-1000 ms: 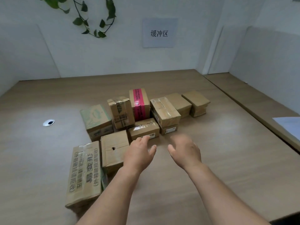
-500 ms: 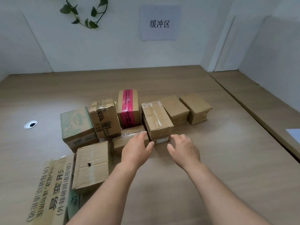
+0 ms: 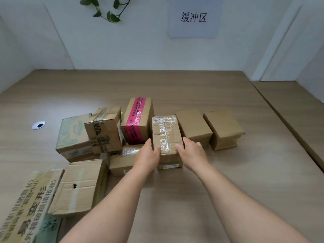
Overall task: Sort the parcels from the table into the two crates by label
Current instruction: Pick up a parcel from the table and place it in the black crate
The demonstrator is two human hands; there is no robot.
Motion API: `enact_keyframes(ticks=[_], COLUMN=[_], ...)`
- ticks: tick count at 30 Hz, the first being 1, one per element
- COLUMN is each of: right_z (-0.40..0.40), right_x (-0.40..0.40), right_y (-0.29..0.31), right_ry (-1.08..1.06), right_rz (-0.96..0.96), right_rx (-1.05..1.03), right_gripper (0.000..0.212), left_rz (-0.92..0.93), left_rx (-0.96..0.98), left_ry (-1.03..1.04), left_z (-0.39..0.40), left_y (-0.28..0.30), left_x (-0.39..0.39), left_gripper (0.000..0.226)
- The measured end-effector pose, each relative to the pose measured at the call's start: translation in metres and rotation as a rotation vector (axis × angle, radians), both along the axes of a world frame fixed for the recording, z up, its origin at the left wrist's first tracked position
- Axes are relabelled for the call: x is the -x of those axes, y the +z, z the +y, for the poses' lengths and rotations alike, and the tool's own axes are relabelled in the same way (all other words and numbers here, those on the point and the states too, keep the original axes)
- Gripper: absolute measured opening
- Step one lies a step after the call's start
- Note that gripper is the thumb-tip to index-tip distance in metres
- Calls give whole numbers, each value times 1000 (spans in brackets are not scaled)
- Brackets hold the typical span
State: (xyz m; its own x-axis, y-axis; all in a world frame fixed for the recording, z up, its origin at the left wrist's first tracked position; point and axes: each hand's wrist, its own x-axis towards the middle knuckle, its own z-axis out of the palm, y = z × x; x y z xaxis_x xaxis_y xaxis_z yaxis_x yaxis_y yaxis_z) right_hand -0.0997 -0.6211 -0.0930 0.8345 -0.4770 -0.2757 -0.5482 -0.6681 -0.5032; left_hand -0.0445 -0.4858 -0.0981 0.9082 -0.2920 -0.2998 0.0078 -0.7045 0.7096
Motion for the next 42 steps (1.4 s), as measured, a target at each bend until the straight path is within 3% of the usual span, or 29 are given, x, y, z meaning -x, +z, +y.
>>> enact_keyframes(ticks=[4,9,12,15,19,21,25,28,31,36,40,42], right_z=[-5,-15,-17,-20,-27,-26,-17,-10,-1,18,36,45], right_x=[-6,6,20,36,59,70,82,89,94,99,98,98], right_y=[-7,-3,-5,-3,10,13,12,11,13,10,7,8], right_ry=[-1,-7,6,15,-86,-138,-150,-100,-91,-41,44,122], right_rz=[-16,-54,-128,-231,-327,-312,-249,-215,-239,-317,-341,-292], right_rx=[-110,-262,-360,-493,-829,-946,-974,-1019,-1070,-1138,-1203,-1172], right_gripper=[42,92,102,91,32,39,58,55,32,40,41,44], left_rz=[54,42,9,34,202,279,288,271,285,356,369,323], left_rx=[94,132,184,299,473,552,591,586,579,547,556,593], left_ry=[44,-4,-62,-42,112,193,234,217,202,171,215,261], left_z=[-4,1,7,18,34,40,44,46,53,73,95,107], left_y=[-2,1,5,10,21,21,19,21,24,32,31,30], left_x=[1,11,23,35,55,64,82,91,98,109,121,127], left_gripper=[39,54,75,66,33,26,46,32,32,37,69,73])
